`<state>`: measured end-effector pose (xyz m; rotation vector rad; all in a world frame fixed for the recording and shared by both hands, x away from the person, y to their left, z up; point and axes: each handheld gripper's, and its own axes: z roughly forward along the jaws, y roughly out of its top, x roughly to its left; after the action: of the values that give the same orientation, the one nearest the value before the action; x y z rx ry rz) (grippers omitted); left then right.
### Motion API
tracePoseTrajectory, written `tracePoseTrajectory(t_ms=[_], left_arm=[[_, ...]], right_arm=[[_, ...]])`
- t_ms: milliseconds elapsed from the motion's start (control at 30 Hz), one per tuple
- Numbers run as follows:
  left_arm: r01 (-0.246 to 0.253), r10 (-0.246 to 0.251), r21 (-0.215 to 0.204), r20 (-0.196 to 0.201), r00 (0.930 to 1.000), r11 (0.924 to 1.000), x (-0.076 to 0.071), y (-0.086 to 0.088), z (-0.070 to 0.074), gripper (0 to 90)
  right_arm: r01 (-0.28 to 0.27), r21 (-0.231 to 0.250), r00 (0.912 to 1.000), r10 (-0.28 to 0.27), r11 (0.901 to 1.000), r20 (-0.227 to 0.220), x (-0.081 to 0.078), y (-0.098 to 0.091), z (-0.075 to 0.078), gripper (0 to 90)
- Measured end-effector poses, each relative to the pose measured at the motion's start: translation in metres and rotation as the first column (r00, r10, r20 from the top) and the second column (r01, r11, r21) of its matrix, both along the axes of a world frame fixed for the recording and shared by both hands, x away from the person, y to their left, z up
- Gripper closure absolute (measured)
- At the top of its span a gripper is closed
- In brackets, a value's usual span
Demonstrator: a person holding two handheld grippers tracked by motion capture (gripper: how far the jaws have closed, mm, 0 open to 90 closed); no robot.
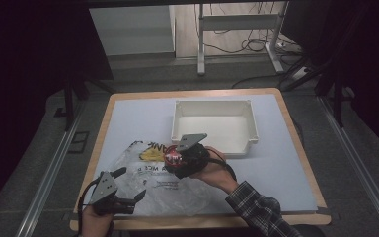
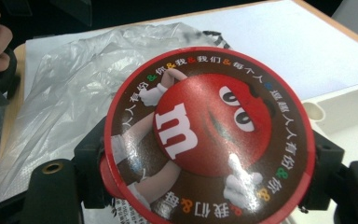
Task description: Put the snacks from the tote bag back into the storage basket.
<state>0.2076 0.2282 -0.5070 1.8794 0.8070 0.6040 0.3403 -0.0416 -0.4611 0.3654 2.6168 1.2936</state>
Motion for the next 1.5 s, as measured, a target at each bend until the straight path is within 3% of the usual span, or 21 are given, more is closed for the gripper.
tracePoseTrajectory(t_ms=[433, 1500], left_arm=[[0.001, -0.001, 0.001, 0.000, 1.0000, 1.0000, 0.000, 0.000, 0.000, 3.1], [-0.004, 0.004, -0.002, 0.003, 1.0000, 1.0000, 0.000, 0.000, 0.000, 3.1]], right_arm=[[0.022, 0.068, 0.9990, -0.025, 0.9975, 0.037, 0.001, -0.009, 0.001, 25.4], [0.062, 0.068, 0.9948, -0.067, 0.9957, 0.077, 0.010, -0.023, 0.007, 25.6]])
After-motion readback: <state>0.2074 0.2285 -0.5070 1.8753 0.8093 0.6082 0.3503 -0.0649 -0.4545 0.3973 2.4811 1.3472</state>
